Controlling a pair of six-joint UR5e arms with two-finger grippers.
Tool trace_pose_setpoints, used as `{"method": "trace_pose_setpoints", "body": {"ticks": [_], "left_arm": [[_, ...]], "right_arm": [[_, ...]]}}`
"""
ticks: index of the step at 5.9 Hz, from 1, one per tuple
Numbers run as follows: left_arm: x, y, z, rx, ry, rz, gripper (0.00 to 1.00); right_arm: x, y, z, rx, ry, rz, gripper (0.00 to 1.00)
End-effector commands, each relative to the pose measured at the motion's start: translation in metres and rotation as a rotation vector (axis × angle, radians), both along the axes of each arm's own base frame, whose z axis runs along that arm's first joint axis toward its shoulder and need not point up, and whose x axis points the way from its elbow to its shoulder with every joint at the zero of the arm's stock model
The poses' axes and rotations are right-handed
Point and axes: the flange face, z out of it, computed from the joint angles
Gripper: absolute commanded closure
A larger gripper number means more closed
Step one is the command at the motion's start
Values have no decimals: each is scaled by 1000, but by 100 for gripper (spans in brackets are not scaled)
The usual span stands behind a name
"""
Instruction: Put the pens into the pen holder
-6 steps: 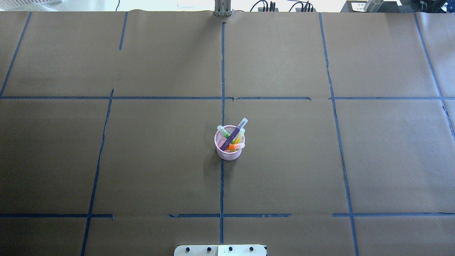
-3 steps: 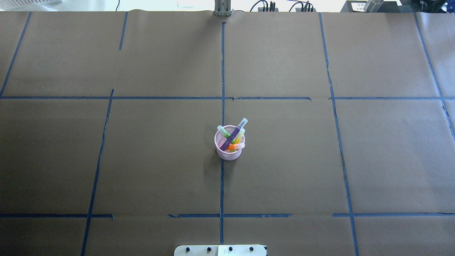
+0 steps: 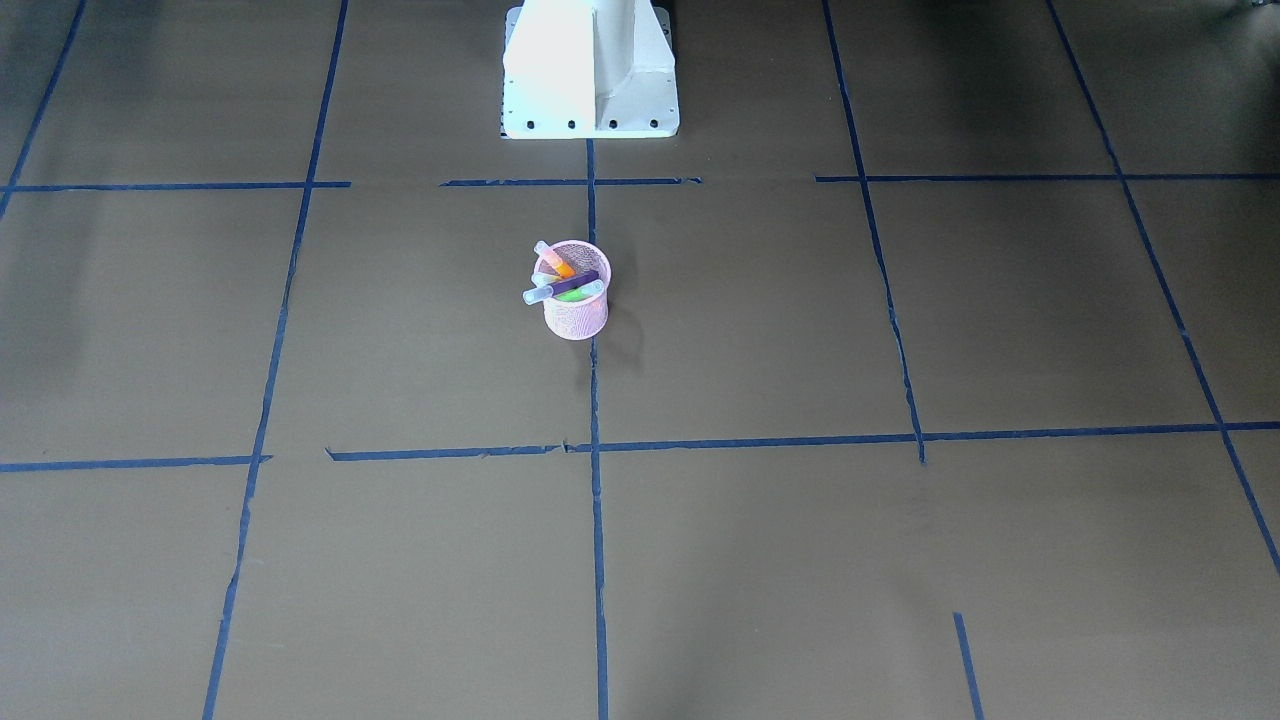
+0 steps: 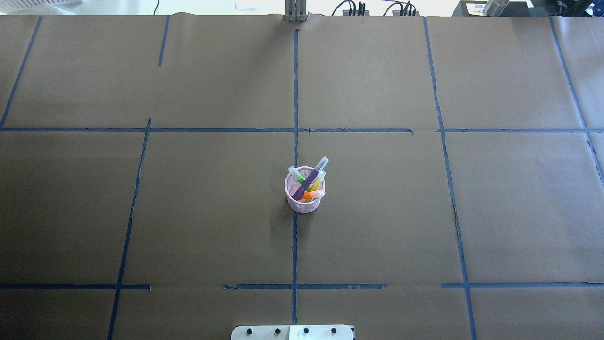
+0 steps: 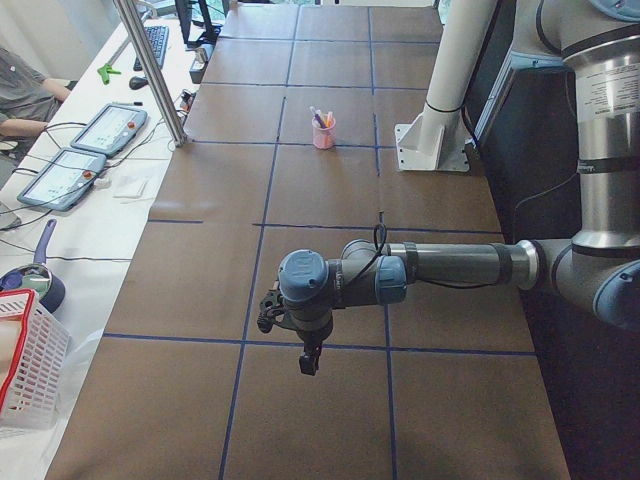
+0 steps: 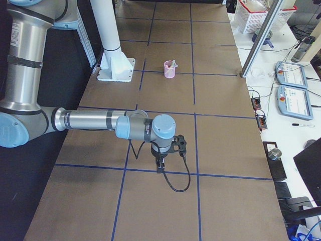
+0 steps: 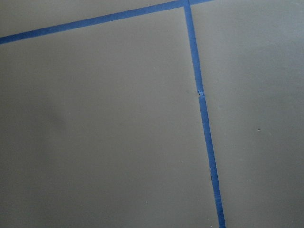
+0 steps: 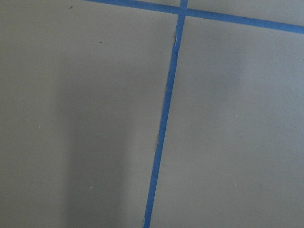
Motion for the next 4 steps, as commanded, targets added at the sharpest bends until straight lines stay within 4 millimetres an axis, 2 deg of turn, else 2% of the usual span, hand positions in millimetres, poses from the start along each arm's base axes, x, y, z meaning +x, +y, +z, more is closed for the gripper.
{"method": "trace_pose_setpoints", "body": {"ticks": [1, 4], "left_arm": [[0, 2, 3, -6, -1, 0, 0], [0, 2, 3, -6, 1, 0, 0]], "right_arm": [[0, 4, 3, -4, -2, -4, 0], [-1, 4, 6, -7, -2, -8, 0]]}}
